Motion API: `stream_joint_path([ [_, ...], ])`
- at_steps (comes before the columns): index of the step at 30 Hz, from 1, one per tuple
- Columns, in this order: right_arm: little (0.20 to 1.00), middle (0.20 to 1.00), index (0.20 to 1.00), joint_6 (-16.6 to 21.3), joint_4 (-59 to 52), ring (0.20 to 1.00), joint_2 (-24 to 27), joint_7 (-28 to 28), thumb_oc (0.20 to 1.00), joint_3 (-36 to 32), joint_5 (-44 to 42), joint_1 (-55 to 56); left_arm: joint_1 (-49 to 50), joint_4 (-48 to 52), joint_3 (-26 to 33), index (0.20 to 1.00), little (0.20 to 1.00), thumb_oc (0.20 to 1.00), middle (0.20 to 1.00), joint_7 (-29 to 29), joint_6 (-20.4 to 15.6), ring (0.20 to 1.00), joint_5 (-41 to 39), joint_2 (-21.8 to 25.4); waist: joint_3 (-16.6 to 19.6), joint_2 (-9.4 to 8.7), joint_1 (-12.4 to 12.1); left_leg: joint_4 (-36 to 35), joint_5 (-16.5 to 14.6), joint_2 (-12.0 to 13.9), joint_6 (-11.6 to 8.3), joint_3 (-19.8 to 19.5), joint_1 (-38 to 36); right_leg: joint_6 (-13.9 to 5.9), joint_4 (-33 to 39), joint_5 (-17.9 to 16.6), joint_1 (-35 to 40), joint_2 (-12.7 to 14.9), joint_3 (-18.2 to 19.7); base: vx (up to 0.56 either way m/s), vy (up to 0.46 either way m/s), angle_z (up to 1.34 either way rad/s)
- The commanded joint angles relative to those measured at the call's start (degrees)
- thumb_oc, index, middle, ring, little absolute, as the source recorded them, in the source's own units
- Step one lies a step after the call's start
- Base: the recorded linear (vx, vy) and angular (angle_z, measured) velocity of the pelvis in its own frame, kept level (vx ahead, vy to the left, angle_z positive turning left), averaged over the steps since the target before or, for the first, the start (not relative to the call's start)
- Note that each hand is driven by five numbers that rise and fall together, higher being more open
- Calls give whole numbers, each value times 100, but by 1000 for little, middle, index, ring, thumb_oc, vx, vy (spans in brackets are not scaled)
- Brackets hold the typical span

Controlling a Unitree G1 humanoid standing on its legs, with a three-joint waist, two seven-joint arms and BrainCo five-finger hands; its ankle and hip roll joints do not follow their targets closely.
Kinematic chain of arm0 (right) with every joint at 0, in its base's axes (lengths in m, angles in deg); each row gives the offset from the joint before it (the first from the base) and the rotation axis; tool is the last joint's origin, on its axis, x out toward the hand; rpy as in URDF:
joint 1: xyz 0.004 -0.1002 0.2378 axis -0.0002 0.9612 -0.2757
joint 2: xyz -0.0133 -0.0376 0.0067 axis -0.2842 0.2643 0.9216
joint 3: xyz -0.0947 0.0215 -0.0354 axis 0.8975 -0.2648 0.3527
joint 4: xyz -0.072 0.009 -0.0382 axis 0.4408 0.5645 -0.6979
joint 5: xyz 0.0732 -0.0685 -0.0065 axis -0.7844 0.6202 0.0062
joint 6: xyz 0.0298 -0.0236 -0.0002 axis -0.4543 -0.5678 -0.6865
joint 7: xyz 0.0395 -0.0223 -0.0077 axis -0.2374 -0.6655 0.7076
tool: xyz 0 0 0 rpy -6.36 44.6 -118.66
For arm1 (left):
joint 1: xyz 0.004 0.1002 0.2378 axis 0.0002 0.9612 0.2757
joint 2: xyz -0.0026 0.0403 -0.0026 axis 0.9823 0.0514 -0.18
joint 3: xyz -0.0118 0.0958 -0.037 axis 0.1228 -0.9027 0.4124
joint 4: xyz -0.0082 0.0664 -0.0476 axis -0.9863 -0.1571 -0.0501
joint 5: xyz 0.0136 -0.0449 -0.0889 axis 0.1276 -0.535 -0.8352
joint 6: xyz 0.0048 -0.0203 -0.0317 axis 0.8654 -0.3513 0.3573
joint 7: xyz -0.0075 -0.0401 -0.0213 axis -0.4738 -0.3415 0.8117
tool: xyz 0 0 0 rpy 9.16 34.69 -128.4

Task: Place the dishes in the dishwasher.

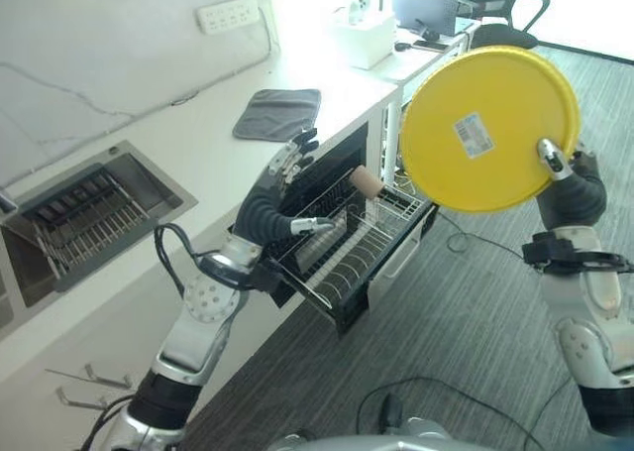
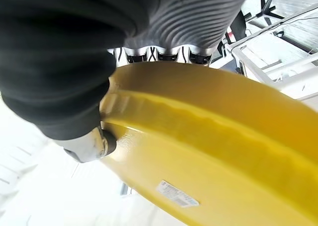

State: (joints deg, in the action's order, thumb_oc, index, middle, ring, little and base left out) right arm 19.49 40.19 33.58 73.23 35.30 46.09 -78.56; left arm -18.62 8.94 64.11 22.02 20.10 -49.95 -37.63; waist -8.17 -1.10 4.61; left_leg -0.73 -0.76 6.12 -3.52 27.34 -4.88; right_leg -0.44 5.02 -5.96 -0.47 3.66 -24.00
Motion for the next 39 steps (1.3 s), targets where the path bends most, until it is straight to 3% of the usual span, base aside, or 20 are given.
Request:
stream_joint_path([
  [1, 200, 200, 200, 329, -676, 200, 152, 251, 200, -469, 195, -324, 33, 667, 277, 1000, 1000, 1000, 1000, 50, -86, 1000, -36, 219, 179, 115, -145, -231, 64, 152, -201, -413, -382, -873, -8, 431, 937, 696, 136, 178, 345, -6],
  [3, 200, 200, 200, 307, -740, 200, 122, 304, 200, -551, 237, -223, 18, 666, 275, 1000, 1000, 1000, 1000, 9, -7, 1000, -46, 211, 186, 92, -147, -357, 45, 69, -147, -457, -460, -940, -80, 421, 978, 757, 73, 169, 314, -2],
  [5, 200, 200, 200, 338, -792, 200, 65, 233, 200, -627, 367, -138, -37, 619, 221, 1000, 1000, 1000, 1000, -67, 121, 1000, -21, 238, 145, 30, -199, -424, -93, -113, 55, -648, -489, -1052, -1093, 293, 699, 1021, 42, 168, 371, 28],
  [9, 200, 200, 200, 482, -787, 200, 5, 242, 200, -693, 450, -70, -164, 498, 142, 1000, 1000, 1000, 1000, -200, 123, 1000, 98, 281, -35, 74, -221, -427, -160, -177, 245, -1083, -407, -975, -2713, 82, -98, 1241, 390, 89, 161, 45],
  [12, 200, 200, 200, 490, -630, 200, -68, 354, 200, -646, 538, -166, -305, 458, 38, 1000, 1000, 1000, 1000, -500, 280, 1000, 56, 368, -39, -43, -258, -427, -177, -169, 134, -1224, -404, -1046, -1368, -8, 30, 1333, 455, 141, -225, 66],
  [14, 200, 200, 200, 514, -638, 200, -91, 382, 200, -585, 541, -185, -294, 460, -82, 1000, 1000, 1000, 1000, -518, 333, 1000, 207, 438, -7, -101, -241, -427, -239, -131, 35, -1247, -467, -1244, -393, -642, 183, 1517, 543, 172, -374, 43],
  [16, 200, 200, 200, 550, -614, 200, -98, 323, 200, -504, 551, -238, -337, 399, -181, 1000, 1000, 1000, 1000, -533, 336, 1000, 206, 545, 6, -117, -200, -427, -320, -60, 16, -1381, -506, -1316, -147, -875, 166, 1598, 921, 132, -394, 32],
  [17, 200, 200, 200, 562, -610, 200, -87, 283, 200, -490, 558, -238, -362, 390, -204, 1000, 1000, 1000, 1000, -546, 333, 1000, 158, 593, 14, -115, -176, -427, -332, -19, 17, -1466, -511, -1300, -163, -814, 164, 1544, 1116, 86, -424, 56],
  [18, 200, 200, 200, 541, -597, 200, -55, 264, 200, -497, 502, -237, -360, 396, -166, 1000, 1000, 1000, 1000, -574, 334, 1000, 113, 629, 50, -96, -213, -424, -279, 107, -13, -1470, -514, -1270, -230, -517, 244, 1463, 1104, 56, -499, 76],
  [19, 200, 200, 200, 498, -572, 200, -21, 320, 200, -492, 419, -275, -307, 417, -108, 1000, 1000, 1000, 1000, -522, 334, 1000, 195, 618, 87, -79, -262, -404, -221, 243, -77, -1396, -519, -1233, -206, -275, 377, 1372, 907, 36, -521, 66],
  [22, 200, 200, 200, 284, -588, 200, 94, 394, 200, -390, 178, -367, -79, 489, 49, 1000, 1000, 1000, 1000, -380, 356, 1000, 297, 558, 182, -66, -304, -332, -37, 595, -288, -1235, -507, -1167, -2, 129, 569, 1016, 828, 14, -447, 14],
  [23, 200, 200, 200, 280, -575, 200, 113, 413, 200, -358, 180, -401, -50, 484, 71, 1000, 1000, 1000, 1000, -365, 362, 1000, 306, 544, 188, -54, -307, -290, -12, 651, -325, -1207, -491, -1134, -2, 171, 582, 956, 822, -18, -408, 8],
  [25, 200, 200, 200, 255, -581, 200, 186, 319, 200, -239, 361, -512, -23, 417, 4, 1000, 1000, 1000, 1000, -328, 232, 1000, 377, 458, 158, -10, -339, 347, 362, 943, -549, -1103, -154, -932, -2, 320, 636, 772, 792, -85, -364, -3],
  [26, 200, 200, 200, 220, -569, 200, 276, 235, 200, -220, 448, -578, -6, 399, -11, 1000, 1000, 1000, 1000, -378, 165, 1000, 369, 422, 126, 6, -383, 679, 316, 900, -582, -1194, 68, -866, -2, 366, 664, 744, 734, -113, -257, 5],
  [28, 200, 200, 200, 197, -511, 200, 372, 123, 200, -186, 517, -679, 67, 379, 43, 1000, 1000, 1000, 1000, -449, 49, 1000, 289, 432, 116, 101, -340, 222, 503, 1010, -659, -999, 94, -912, -2, 397, 695, 740, 629, -77, -3, 21],
  [29, 200, 200, 200, 265, -483, 200, 353, 135, 200, -180, 632, -644, 124, 362, 104, 1000, 1000, 1000, 1000, -514, -32, 1000, 211, 429, 104, 150, -278, -63, 729, 1200, -717, -730, 19, -921, -2, 390, 718, 785, 491, -43, 116, 33],
  [32, 200, 200, 200, 256, -557, 200, 353, 266, 200, -248, 837, -409, 311, 293, 291, 1000, 1000, 1000, 1000, -338, -27, 1000, -60, 465, 170, 187, -234, -427, 508, 1016, -635, -923, -195, -995, -2, 364, 748, 936, 474, 35, 143, 41],
  [39, 200, 200, 200, 253, -630, 200, 278, 429, 200, -563, 1734, -2, 1074, -96, 721, 1000, 1000, 1000, 1000, -365, 293, 1000, -504, 327, 314, 154, -387, -427, 388, 1008, -637, -1012, -176, -1106, -2, 308, 829, 1118, 143, 76, 64, 9],
])
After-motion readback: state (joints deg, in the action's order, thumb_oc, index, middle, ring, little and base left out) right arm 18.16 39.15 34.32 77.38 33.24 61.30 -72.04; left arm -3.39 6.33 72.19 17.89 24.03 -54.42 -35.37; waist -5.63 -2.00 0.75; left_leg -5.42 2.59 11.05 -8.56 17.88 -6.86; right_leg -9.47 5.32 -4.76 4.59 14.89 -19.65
